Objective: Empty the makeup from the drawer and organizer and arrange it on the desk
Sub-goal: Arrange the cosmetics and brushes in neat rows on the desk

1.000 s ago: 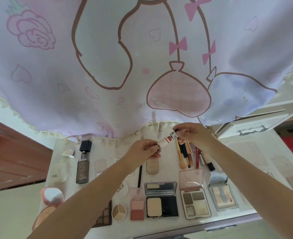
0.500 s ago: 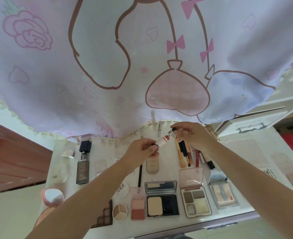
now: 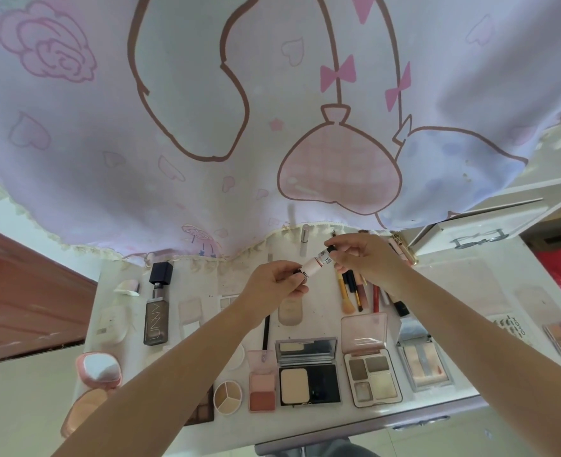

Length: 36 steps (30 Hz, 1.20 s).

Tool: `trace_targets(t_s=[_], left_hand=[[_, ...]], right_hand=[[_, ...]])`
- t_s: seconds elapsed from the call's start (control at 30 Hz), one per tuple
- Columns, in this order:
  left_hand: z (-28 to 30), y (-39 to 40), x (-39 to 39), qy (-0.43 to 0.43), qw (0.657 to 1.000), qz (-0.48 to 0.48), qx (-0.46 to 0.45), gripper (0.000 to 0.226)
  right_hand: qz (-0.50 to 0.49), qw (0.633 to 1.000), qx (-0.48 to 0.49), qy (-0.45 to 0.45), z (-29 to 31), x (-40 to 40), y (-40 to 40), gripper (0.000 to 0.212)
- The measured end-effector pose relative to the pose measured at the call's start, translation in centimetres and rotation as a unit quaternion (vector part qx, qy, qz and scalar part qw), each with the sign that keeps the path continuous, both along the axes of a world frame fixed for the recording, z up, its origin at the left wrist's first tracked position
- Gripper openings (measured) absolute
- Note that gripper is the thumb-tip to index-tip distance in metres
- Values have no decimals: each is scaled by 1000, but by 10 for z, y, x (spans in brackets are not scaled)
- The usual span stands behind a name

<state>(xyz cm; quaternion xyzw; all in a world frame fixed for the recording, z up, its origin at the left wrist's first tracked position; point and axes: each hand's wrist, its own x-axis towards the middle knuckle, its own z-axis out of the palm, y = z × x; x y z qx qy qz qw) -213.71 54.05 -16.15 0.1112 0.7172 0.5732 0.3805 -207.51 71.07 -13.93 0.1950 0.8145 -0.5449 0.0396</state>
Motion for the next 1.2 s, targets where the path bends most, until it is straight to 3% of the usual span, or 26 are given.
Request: trace_targets(t_s=[0.3,0.57,0.7,0.87,1.03,1.13,1.2], left_hand=[[-5,-2,3,-8,1000,-7,-22,18],[-14,-2,1,-24,999,23,4,14],[-20,5,3,-19,999,37,-30,17],[-29,12,4,-37,997,61,-21,20],[-35,15,9,-47,998,44,-7,21],[-42,19,7,-44,996,45,-58,20],[-47,17,2,-2,991,54,-124,20]], right_hand=[[12,1000,1,-16,-5,5,2,24],[-30,998,-32,-33,-16,10,-6,41],[-51,994,-83,-54,-32,9,-18,47],[-99,976,-185,-51,-46,10,-22,83],[-106,975,-196,12,-43,9,-25,53],[-132,976,-174,-3,-49,7,-21,61],[-130,987,-98,-18,-56,3,-18,77]])
